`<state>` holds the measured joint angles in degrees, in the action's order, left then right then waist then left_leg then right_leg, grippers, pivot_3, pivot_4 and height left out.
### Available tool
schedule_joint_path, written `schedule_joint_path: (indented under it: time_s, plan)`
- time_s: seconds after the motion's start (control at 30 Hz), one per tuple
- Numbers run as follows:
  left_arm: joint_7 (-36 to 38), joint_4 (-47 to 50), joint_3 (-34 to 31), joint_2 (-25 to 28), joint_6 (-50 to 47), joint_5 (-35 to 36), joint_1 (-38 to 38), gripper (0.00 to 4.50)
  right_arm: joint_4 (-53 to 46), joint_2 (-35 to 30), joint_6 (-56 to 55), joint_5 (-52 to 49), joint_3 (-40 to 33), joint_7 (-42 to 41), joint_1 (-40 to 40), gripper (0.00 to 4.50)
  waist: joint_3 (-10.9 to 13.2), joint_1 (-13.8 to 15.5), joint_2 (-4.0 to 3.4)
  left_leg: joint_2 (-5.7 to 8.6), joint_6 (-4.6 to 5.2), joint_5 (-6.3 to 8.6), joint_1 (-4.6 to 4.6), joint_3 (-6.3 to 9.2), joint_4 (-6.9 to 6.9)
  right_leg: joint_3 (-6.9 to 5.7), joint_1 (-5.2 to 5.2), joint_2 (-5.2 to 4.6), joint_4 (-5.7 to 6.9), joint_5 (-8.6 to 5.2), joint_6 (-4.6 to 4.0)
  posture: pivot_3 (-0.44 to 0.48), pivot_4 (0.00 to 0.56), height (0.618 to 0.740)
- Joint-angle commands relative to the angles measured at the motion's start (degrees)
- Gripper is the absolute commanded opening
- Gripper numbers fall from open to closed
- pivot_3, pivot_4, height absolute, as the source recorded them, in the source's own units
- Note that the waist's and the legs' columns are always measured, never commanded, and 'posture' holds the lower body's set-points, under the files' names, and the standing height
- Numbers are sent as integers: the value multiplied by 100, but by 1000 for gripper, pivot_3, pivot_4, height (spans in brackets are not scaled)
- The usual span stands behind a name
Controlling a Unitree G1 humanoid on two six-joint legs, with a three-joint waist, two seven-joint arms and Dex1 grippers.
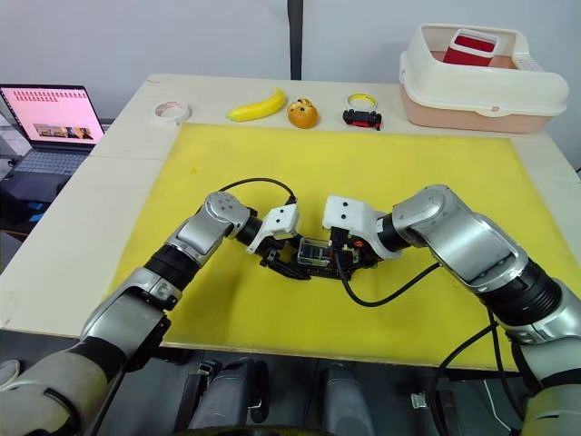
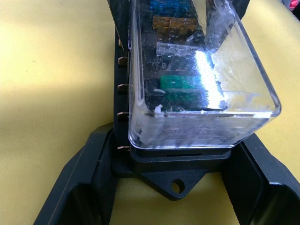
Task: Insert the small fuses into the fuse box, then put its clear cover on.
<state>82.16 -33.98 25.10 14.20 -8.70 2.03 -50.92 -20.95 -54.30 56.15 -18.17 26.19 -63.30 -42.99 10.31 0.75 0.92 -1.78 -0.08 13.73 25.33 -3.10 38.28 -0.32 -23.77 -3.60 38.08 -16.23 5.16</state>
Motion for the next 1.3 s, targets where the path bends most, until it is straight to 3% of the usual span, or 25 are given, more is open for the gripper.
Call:
schedule_joint_path:
  time_s: [0.03, 0.37, 0.4, 0.5, 0.93, 1.3]
  plan:
    - [15, 89, 21, -76, -73, -11, 16, 2520, 63, 3, 140, 110, 90, -17, 23, 1689, 0, -1, 0, 0, 0, 0, -1, 0, 0, 0, 1, 0, 0, 0, 0, 0, 150, 740]
    - [7, 193, 22, -71, -128, -22, 89, 2520, 56, 40, 178, 113, 86, 13, 67, 1689, -1, -1, -1, 0, 0, 0, -2, 2, 0, -1, 3, 0, 0, 0, 0, 0, 150, 740]
    - [6, 201, 24, -67, -129, -25, 98, 2516, 58, 49, 185, 102, 75, 13, 63, 2726, -1, 1, 0, 0, 0, 0, -2, 2, 0, -1, 4, 0, 0, 0, 0, 0, 150, 740]
    - [5, 239, 32, -49, -125, -41, 135, 2516, 46, 83, 270, 23, -3, -16, 27, 3935, -1, -5, -1, 1, 0, 0, -1, 2, 1, -2, 3, -1, -1, 0, 0, 0, 150, 740]
    - [-20, 306, 43, -50, -143, -72, 213, 2516, 67, 183, 477, -327, -622, -9, -253, 3935, -1, -5, -1, 0, 0, 0, -1, 3, 1, -2, 1, 1, 1, 0, 0, 0, 150, 740]
    - [-26, 322, 52, -58, -139, -73, 235, 2516, 11, 215, 557, -416, -660, 51, -288, 3935, -1, -4, -1, 0, 0, 0, 0, 3, 1, -2, 1, 0, 1, 0, 0, 0, 150, 740]
